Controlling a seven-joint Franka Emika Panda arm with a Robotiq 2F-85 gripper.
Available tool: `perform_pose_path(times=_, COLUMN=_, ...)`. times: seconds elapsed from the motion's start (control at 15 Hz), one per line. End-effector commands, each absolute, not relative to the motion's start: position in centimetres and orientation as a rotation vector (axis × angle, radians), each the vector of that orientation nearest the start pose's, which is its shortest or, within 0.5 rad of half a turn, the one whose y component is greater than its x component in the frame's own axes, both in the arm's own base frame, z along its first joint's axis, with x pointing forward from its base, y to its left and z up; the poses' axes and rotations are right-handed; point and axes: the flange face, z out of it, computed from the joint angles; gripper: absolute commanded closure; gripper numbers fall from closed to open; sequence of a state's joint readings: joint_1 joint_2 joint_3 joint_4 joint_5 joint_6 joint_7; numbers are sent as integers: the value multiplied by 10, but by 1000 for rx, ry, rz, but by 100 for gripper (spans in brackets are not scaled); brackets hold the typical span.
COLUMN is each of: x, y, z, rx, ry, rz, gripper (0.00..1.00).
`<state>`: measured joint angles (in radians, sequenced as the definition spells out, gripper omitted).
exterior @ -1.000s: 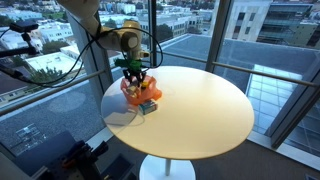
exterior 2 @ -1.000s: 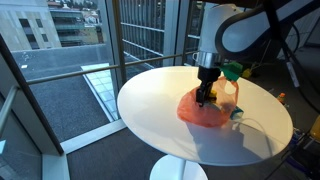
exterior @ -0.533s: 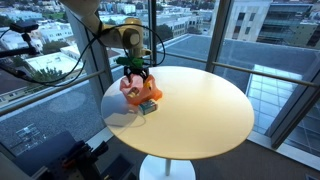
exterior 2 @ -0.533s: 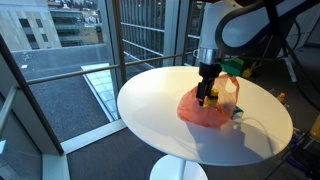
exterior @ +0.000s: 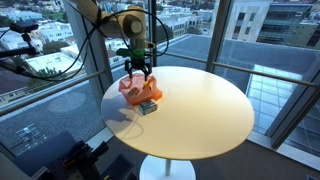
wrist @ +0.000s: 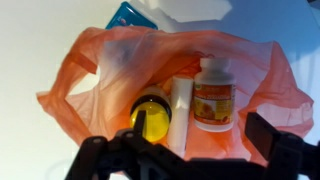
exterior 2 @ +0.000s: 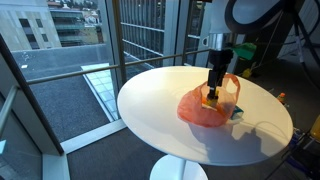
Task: Put the white bottle inside the plastic bag
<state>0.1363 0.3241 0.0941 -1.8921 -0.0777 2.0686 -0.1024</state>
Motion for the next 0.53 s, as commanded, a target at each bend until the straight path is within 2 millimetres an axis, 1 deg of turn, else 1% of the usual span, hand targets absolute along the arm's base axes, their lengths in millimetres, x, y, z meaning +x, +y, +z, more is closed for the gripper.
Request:
perform_pose_path(times=0.0, x=582, y=101, z=353, rx=-3155, ry=-465, rz=249, gripper=0)
perform_pose_path(times=0.2, x=576, y=71, z=374, rx=-3172, ry=-340, rz=227, gripper=0)
perform_pose_path(times=0.47, x=562, y=33, z=400, rx=-3173, ry=-190, rz=189, gripper=0)
